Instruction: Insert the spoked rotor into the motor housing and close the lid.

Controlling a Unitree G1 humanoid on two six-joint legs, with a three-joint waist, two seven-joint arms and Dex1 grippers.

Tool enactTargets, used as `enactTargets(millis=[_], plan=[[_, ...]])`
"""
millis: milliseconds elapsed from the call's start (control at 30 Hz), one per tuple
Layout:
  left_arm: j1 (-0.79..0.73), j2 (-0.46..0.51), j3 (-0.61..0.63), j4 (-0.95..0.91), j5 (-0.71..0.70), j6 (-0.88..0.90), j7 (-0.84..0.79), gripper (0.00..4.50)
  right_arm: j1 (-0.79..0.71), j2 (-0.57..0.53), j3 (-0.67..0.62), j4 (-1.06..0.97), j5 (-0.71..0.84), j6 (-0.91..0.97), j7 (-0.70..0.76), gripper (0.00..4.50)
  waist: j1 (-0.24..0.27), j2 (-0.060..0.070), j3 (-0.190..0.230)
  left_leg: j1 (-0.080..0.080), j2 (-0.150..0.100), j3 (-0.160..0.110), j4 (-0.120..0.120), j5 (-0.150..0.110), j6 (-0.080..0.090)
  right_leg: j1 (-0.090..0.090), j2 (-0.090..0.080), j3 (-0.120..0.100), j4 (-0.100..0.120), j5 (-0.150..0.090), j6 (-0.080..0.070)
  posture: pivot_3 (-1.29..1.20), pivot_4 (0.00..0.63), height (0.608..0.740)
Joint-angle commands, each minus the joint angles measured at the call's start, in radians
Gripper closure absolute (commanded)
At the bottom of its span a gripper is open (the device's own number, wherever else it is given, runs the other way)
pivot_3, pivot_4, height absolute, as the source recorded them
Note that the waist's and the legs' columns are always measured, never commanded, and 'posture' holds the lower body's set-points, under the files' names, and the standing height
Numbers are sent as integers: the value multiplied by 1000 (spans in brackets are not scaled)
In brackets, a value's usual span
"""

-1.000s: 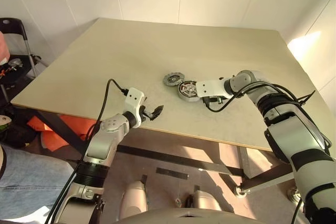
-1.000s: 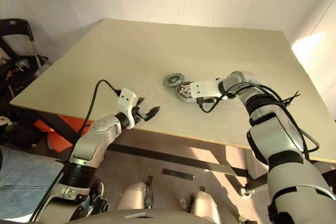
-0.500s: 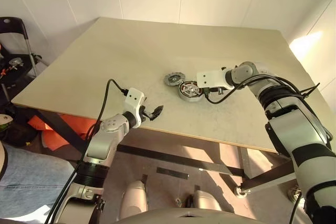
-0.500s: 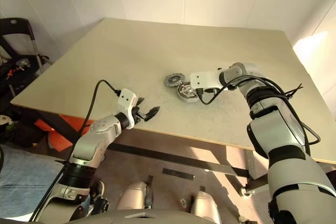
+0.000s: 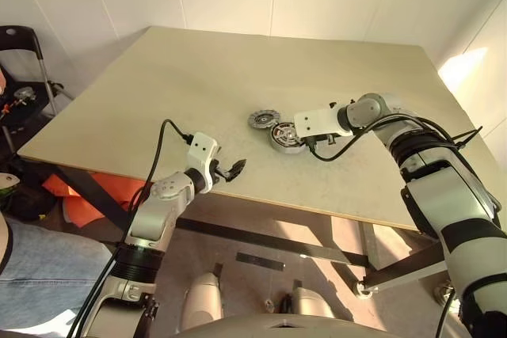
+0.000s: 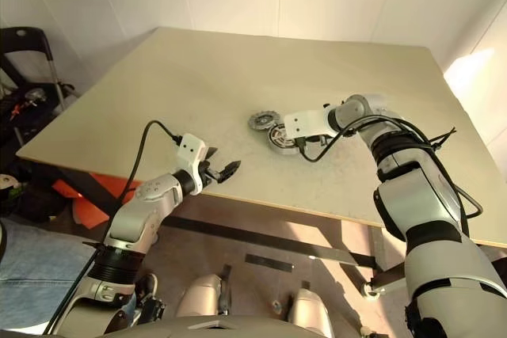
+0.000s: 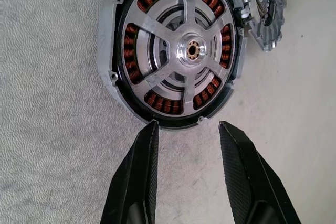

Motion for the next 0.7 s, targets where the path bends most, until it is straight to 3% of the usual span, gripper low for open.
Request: enactTargets(millis=[33,700], plan=[[7,2,10,-48,-6,-7,7,0,2,-24,5,-31,-3,-29,33,2437,1,0,0,0,0,0,0,0,0,0,0,0,0,0,0,0,0,740],[16,-2,3,-47,1,-11,12,0,17,3,4,-32,-24,-35,38,2437,1,0,0,-1,0,0,0,0,0,-1,0,0,0,0,0,0,0,740]])
